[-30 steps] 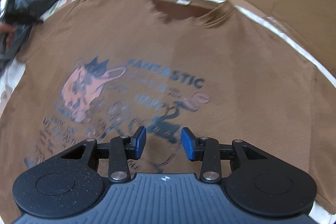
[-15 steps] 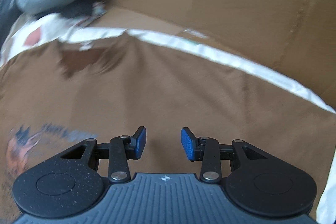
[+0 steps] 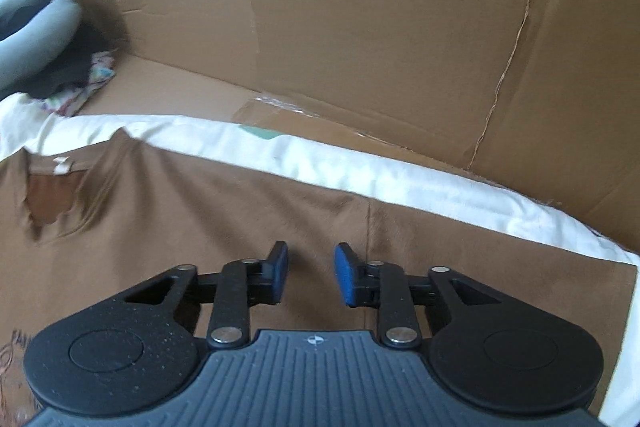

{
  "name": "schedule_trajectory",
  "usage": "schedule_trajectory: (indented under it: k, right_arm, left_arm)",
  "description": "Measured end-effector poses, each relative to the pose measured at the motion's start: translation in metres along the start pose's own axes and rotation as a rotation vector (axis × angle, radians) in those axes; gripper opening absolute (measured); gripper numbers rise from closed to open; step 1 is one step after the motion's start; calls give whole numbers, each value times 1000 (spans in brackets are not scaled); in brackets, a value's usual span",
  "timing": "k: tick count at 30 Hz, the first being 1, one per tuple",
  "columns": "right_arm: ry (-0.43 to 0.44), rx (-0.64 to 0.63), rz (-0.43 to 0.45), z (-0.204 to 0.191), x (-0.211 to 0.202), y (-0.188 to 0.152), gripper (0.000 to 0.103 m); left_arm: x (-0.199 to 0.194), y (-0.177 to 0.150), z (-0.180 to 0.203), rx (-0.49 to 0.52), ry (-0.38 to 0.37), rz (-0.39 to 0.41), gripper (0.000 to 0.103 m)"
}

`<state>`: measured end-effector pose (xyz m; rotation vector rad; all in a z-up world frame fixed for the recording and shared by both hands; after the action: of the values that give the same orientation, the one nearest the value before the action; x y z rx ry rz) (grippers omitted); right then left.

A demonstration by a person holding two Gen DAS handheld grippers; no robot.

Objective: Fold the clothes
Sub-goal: 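Lower both tools to the collar edge of the brown T-shirt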

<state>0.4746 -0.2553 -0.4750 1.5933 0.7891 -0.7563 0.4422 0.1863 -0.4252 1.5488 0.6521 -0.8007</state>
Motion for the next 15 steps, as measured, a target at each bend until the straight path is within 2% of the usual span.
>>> schedule_trajectory:
  k: [4, 6, 10, 15]
  right_arm:
    - [-39, 2, 11, 7, 18, 11, 25]
    - [-57, 11, 14, 9, 24, 17, 17]
    - [-73, 33, 21, 11, 33, 26, 15]
    - [-106, 106, 20, 20, 39, 39, 15]
  left_arm:
    - [18, -2, -4, -26, 35, -18, 27]
    - [20, -2, -4, -35, 47, -12, 27]
    - [21, -2, 1, 0, 86, -7, 27]
    - [15, 2, -1, -19, 111, -11, 25]
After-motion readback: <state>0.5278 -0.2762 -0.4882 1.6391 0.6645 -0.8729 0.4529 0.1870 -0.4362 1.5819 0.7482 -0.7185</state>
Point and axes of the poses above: each gripper's, at about its wrist camera, not at the fingertips, and x roughly the way its jaws point, z to its right, y to its top, the point moved 7 cm from there along x, roughly the way its jaws point, and after that the axes turned 9 degrees about x, right-handed, at the moved point
